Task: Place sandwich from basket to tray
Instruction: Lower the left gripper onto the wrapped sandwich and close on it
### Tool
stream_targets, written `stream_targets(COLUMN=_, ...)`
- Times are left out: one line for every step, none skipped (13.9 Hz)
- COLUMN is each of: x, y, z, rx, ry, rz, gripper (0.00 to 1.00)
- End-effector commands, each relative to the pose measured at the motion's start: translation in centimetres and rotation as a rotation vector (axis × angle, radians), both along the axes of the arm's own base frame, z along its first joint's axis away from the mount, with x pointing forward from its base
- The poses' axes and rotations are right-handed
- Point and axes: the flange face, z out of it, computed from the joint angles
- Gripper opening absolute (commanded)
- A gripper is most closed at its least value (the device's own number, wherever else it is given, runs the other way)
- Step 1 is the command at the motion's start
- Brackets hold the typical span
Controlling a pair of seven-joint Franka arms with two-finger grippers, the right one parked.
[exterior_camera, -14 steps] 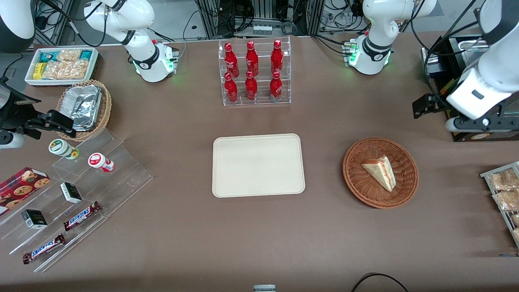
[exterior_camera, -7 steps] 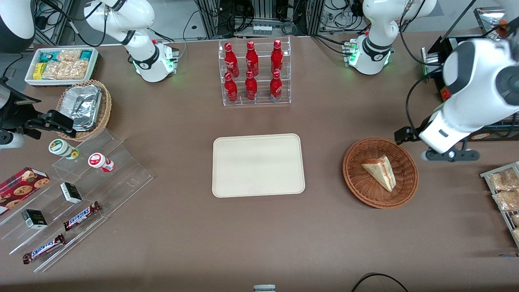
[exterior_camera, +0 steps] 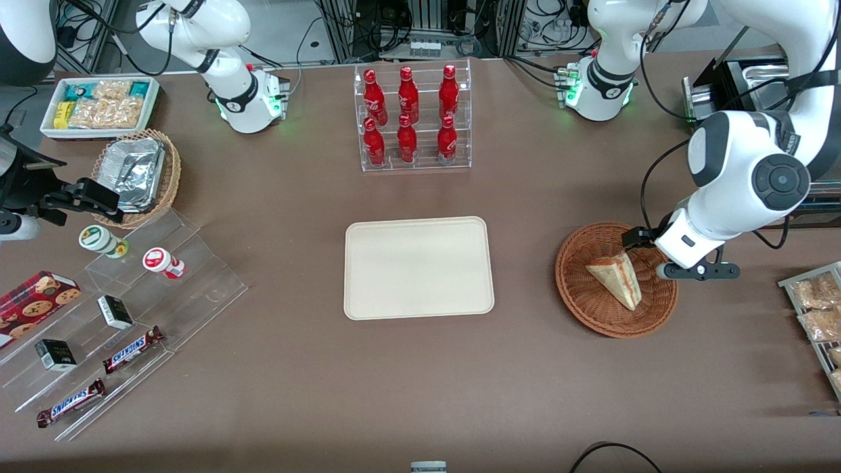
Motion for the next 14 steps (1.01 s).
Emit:
stream_targets(x=-1.3, y=0.0, z=-1.6, rx=0.000, ry=-0.040, rz=0.107, gripper=1.00)
stream_targets(x=-1.7, y=0.0, z=-2.1, rx=0.001, ry=-0.056, rz=0.163, gripper=1.00)
stream_targets(x=-2.0, y=0.0, z=-2.6, rx=0.003, ry=-0.068, rz=0.226, gripper=1.00)
stream_targets(x=-2.1, y=-0.1, z=-2.9, rx=0.005, ry=-0.076, rz=0.290, gripper=1.00)
stream_targets(x=-2.1, y=-0.1, z=-3.2, rx=0.007, ry=-0.082, rz=0.352, gripper=1.00)
stream_targets(x=-2.1, y=-0.1, z=-3.7, rx=0.008, ry=-0.087, rz=0.416, gripper=1.00)
stream_targets(x=-2.2, y=-0.2, z=-4.2, rx=0.008, ry=-0.094, rz=0.490, gripper=1.00)
stream_targets(x=-2.3, y=-0.2, z=-4.8, rx=0.003, ry=-0.109, rz=0.563, gripper=1.00)
stream_targets(x=-2.3, y=-0.2, z=-5.3, rx=0.000, ry=-0.123, rz=0.639, gripper=1.00)
stream_targets(x=-2.3, y=-0.4, z=-5.9, rx=0.002, ry=-0.118, rz=0.713, gripper=1.00)
stream_targets(x=-2.3, y=-0.6, z=-6.5, rx=0.007, ry=-0.110, rz=0.725, gripper=1.00)
stream_targets(x=-2.3, y=-0.7, z=-6.9, rx=0.013, ry=-0.106, rz=0.719, gripper=1.00)
stream_targets(x=-2.2, y=-0.8, z=-7.2, rx=0.016, ry=-0.106, rz=0.713, gripper=1.00)
stream_targets(x=-2.2, y=-0.8, z=-7.7, rx=0.022, ry=-0.103, rz=0.698, gripper=1.00)
